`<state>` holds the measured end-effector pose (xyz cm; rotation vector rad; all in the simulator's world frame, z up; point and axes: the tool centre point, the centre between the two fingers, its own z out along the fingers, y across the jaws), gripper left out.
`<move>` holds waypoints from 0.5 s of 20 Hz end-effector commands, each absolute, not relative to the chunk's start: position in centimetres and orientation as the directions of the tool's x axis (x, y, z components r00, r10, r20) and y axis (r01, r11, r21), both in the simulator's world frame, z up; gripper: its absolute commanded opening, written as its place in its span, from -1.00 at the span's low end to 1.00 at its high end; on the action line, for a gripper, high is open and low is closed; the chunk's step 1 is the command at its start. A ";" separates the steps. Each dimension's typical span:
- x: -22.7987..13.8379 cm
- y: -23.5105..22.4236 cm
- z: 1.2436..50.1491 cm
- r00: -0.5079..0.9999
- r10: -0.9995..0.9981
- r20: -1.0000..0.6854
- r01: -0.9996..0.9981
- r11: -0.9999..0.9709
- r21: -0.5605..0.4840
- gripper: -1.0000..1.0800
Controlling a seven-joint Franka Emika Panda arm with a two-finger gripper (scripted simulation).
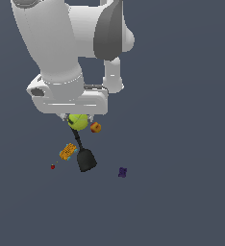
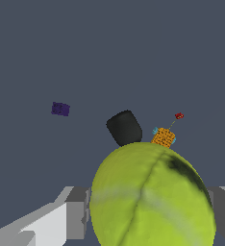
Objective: Pick up a designated object from a clutter of objects.
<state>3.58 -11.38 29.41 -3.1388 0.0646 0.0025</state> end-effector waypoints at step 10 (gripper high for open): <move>7.4 -17.8 34.1 0.999 -0.041 0.000 -0.041 -0.999 0.000 -1.00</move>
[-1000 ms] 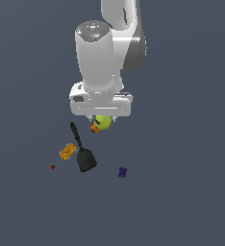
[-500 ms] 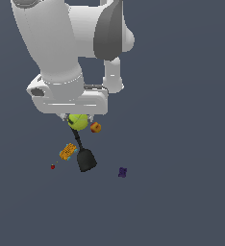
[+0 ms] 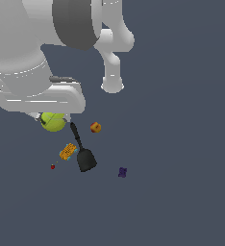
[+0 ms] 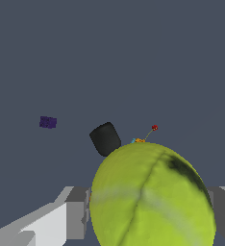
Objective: Pick up a designated object from a clutter of objects.
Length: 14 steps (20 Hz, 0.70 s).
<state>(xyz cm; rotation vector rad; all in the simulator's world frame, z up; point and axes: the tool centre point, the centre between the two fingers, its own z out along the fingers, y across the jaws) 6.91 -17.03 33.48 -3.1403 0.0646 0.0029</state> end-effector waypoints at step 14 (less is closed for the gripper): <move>10.5 -22.5 37.6 0.999 -0.041 0.000 -0.041 -0.999 0.000 -1.00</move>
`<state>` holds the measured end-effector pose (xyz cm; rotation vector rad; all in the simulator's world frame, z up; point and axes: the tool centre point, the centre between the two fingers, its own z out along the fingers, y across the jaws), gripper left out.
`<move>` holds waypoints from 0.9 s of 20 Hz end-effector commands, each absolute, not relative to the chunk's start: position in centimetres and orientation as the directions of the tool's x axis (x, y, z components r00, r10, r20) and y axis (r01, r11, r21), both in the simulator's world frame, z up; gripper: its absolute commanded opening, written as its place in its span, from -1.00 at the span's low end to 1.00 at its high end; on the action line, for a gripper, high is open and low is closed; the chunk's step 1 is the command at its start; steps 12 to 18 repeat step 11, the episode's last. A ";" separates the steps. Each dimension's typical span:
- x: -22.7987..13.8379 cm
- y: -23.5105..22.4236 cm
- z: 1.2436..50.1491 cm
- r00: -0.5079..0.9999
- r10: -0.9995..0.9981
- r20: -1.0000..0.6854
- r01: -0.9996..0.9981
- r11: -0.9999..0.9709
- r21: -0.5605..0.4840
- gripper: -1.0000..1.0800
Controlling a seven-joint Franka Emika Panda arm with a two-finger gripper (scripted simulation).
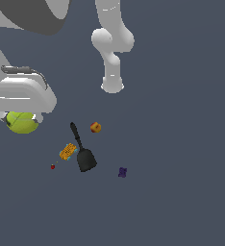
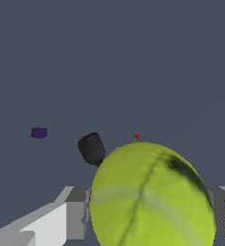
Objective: Pick up a designated object from a clutter of objects.
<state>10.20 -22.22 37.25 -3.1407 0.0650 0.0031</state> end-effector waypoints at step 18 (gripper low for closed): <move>11.1 -23.5 38.3 0.999 -0.041 0.000 -0.041 -0.999 0.000 -1.00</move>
